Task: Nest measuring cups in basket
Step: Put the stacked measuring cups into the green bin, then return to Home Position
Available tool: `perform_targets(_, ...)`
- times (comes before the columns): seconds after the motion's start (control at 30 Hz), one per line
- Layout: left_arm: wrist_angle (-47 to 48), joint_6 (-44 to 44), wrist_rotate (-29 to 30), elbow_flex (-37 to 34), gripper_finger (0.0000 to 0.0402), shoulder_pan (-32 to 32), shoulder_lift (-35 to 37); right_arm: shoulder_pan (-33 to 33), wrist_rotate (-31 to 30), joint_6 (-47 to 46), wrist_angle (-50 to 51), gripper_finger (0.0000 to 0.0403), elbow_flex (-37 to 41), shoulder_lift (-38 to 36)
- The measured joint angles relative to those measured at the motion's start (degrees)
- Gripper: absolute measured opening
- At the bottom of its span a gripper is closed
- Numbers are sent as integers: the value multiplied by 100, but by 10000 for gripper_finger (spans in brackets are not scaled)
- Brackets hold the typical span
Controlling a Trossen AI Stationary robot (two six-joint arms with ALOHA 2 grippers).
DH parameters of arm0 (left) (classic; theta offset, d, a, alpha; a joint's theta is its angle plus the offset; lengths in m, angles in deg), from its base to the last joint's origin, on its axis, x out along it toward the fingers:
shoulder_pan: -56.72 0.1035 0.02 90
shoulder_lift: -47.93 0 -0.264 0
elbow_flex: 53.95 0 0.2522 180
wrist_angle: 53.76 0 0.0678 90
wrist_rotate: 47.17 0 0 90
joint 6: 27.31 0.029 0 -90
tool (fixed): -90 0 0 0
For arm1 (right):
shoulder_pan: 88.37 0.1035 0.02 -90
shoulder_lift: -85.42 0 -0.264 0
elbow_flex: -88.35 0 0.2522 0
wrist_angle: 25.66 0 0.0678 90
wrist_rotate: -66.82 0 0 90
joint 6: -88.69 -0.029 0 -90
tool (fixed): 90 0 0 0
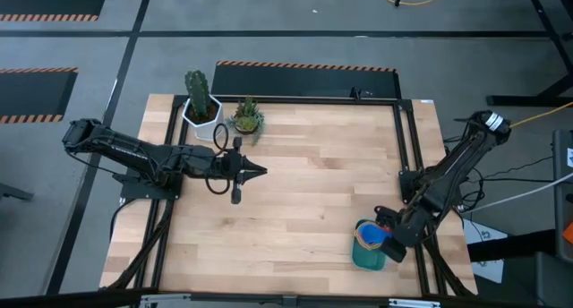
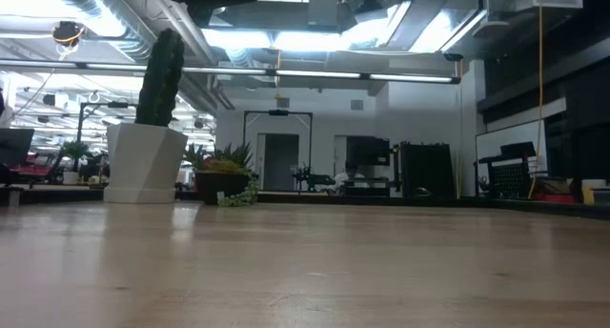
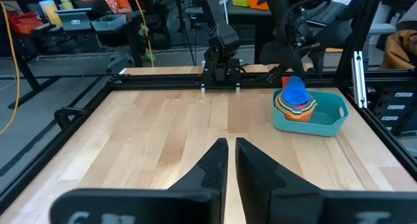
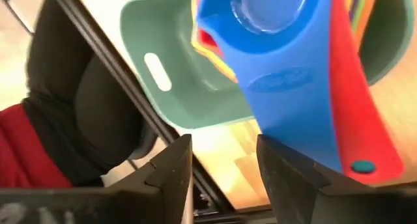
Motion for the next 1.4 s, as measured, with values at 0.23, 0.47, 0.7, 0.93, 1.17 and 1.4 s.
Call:
perform_targets(0.23, 0, 2, 2, 0, 33, 0, 0, -2, -256, 44, 284, 177, -312, -197)
perform_targets(0.47, 0, 2, 1, 0, 26, 0, 0, -2, -963, 1082, 352, 177, -942, -182)
perform_targets(0.7, -260, 7, 2, 0, 15, 0, 0, -94, -1917, 2117, 134, 177, -1262, -160)
perform_targets(0.93, -721, 309, 2, 1, 6, -2, 265, -681, -2088, 3753, 135, 177, -1835, -160)
perform_targets(1.17, -125, 700, -217, 2, 1, -4, 1378, -1313, -2081, 6132, 241, 177, -2655, -160)
perform_targets(1.4, 1553, 467, -418, -126, 14, -163, 2804, -1643, -2078, 7258, 608, 177, -3375, -193)
